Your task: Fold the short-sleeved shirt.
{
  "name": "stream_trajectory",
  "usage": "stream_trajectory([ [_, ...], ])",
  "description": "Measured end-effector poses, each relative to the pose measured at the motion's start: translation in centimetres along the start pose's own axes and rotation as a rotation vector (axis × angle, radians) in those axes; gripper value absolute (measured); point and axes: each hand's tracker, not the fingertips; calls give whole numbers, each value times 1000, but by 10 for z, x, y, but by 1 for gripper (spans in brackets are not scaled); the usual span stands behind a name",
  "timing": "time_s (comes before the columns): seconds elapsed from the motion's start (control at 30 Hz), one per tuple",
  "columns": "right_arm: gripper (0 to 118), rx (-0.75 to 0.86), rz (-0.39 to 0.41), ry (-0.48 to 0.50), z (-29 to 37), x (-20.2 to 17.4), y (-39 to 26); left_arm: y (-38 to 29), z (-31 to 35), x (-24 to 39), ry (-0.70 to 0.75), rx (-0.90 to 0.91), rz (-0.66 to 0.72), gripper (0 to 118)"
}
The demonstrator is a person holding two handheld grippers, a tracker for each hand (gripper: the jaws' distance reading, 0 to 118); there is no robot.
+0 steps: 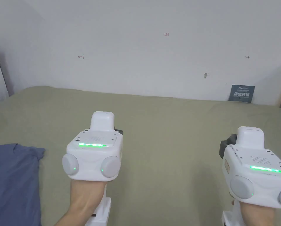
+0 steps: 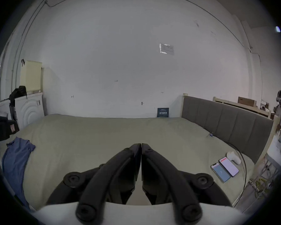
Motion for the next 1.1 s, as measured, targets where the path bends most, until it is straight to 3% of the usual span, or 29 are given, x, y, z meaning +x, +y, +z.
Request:
stream_trajectory([
  [0.23, 8, -21, -16, 31, -2, 5, 3, 0, -2, -10, 14, 1, -9, 4],
  [0.43, 8, -25, 27, 110, -11, -34, 8, 3, 2, -48, 79, 7, 17, 4],
  [0.5, 8, -20, 23, 152, -15, -60, 9, 4, 5, -70, 139, 7, 22, 4],
  [0.83, 8, -32, 19, 557, -6, -239, 10, -9, 73, -227, 481, -26, 56, 4],
  [0.97, 8, -43, 31, 704, 14, -292, 9, -21, 108, -279, 615, -42, 79, 4],
  [1.1, 8, -40, 62, 784, 19, -332, -3, -29, 131, -312, 690, -64, 130, 4],
])
